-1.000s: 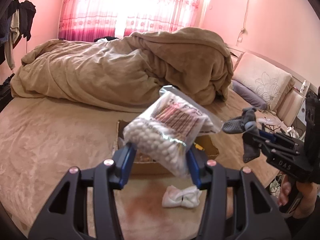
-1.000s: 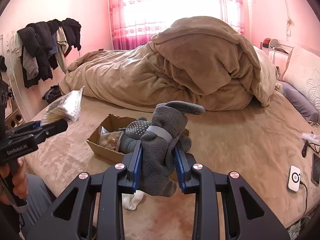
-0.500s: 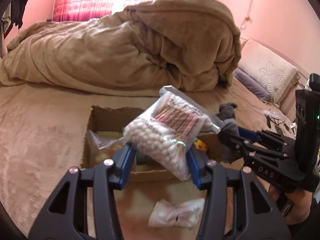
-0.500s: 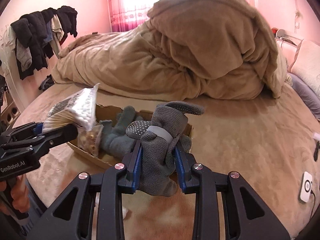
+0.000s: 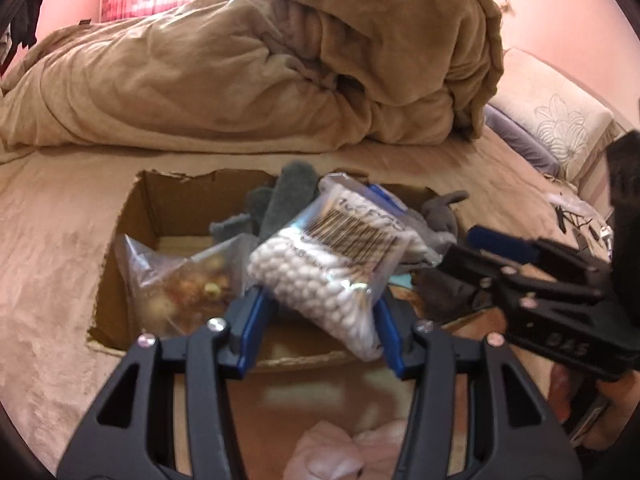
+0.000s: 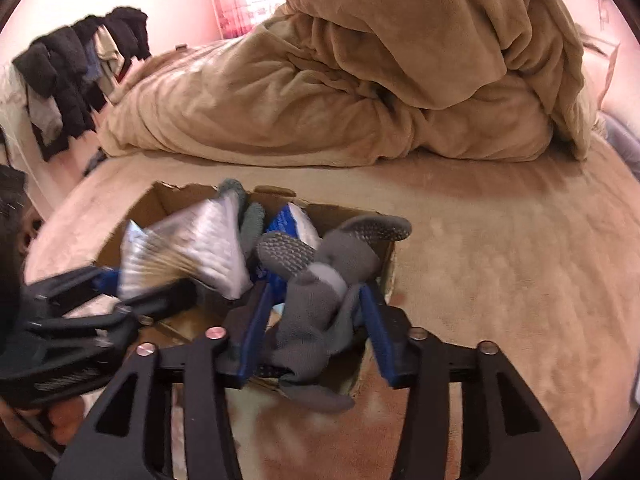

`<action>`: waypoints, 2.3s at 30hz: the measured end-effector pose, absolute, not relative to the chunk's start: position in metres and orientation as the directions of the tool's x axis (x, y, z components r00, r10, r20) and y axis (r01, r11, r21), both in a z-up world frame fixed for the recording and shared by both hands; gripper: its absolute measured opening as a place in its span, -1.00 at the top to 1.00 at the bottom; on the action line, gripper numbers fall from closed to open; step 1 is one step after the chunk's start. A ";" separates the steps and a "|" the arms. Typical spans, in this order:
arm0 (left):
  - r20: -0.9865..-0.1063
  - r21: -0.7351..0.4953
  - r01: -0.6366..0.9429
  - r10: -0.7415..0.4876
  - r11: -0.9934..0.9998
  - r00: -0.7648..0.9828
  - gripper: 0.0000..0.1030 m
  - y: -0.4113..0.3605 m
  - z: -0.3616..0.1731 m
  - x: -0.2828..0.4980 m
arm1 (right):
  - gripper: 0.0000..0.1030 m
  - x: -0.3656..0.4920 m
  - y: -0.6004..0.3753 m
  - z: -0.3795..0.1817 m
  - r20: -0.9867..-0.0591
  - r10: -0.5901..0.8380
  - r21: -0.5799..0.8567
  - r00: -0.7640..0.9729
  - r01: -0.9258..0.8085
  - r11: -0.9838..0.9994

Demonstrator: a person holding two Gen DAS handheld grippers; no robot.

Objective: Organize objects
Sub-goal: 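Place the swab bag and dark grey gloves into the box and open both tools, then move the right tool to the white socks and grasp them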

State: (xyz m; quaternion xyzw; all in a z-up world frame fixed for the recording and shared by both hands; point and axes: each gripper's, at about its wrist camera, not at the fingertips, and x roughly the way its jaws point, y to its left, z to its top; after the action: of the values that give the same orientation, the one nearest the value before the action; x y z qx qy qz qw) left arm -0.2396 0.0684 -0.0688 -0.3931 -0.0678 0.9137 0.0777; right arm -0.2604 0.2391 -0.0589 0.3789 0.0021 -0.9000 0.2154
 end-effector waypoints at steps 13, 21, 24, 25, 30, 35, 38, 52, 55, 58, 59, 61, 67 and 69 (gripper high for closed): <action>-0.699 -0.190 -0.128 0.225 -0.973 -0.679 -0.54 0.070 -0.054 -0.220 | -0.19 -0.266 0.250 -0.077 -0.718 -0.252 0.050 -0.649 0.313 -0.949; -0.664 -0.178 -0.117 0.207 -0.977 -0.718 -0.56 0.052 -0.028 -0.184 | -0.21 -0.242 0.260 -0.052 -0.672 -0.245 0.058 -0.699 0.280 -0.958; -0.647 -0.175 -0.112 0.200 -0.978 -0.735 -0.61 0.045 -0.015 -0.165 | -0.21 -0.226 0.262 -0.040 -0.650 -0.247 0.061 -0.719 0.275 -0.960; -0.642 -0.173 -0.112 0.198 -0.979 -0.741 -0.62 0.043 -0.011 -0.158 | -0.21 -0.219 0.264 -0.035 -0.640 -0.250 0.069 -0.727 0.270 -0.960; -0.623 -0.162 -0.109 0.187 -0.981 -0.760 -0.72 0.032 0.003 -0.126 | -0.25 -0.183 0.272 -0.012 -0.598 -0.259 0.106 -0.759 0.245 -0.964; -0.605 -0.134 -0.112 0.171 -0.985 -0.778 -0.72 0.026 0.012 -0.096 | -0.34 -0.151 0.274 0.008 -0.573 -0.265 0.115 -0.776 0.244 -0.963; -0.611 -0.127 -0.109 0.164 -0.986 -0.774 -0.74 0.025 0.009 -0.083 | -0.38 -0.133 0.272 0.017 -0.564 -0.266 0.107 -0.782 0.250 -0.962; -0.643 -0.137 -0.028 0.111 -0.990 -0.758 -0.78 -0.007 -0.027 -0.055 | -0.41 -0.091 0.252 0.012 -0.603 -0.285 0.063 -0.745 0.312 -0.948; -0.660 -0.138 -0.013 0.101 -0.990 -0.744 -0.78 -0.012 -0.042 -0.060 | -0.41 -0.097 0.241 -0.003 -0.624 -0.301 0.075 -0.721 0.328 -0.942; -0.670 -0.122 0.001 0.081 -0.993 -0.737 -0.78 -0.015 -0.055 -0.066 | -0.41 -0.106 0.230 -0.021 -0.656 -0.309 0.085 -0.688 0.340 -0.937; -0.674 -0.116 0.005 0.075 -0.993 -0.735 -0.78 -0.016 -0.058 -0.068 | -0.41 -0.109 0.227 -0.025 -0.663 -0.311 0.086 -0.681 0.343 -0.936; -0.683 -0.115 0.012 0.070 -0.993 -0.727 -0.78 -0.018 -0.067 -0.073 | -0.41 -0.116 0.221 -0.035 -0.680 -0.311 0.089 -0.664 0.347 -0.934; -0.705 -0.119 0.021 0.069 -0.993 -0.706 -0.78 -0.023 -0.087 -0.087 | -0.41 -0.134 0.206 -0.062 -0.723 -0.318 0.111 -0.613 0.351 -0.930; -0.711 -0.113 0.026 0.063 -0.993 -0.700 -0.78 -0.023 -0.093 -0.089 | -0.41 -0.138 0.200 -0.073 -0.740 -0.324 0.120 -0.590 0.358 -0.926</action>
State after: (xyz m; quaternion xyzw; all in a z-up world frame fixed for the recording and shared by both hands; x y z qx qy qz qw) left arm -0.0894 -0.0228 -0.0926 -0.3872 -0.0573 0.9201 0.0101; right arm -0.1384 0.2003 -0.0733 0.4103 0.0210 -0.8914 0.1913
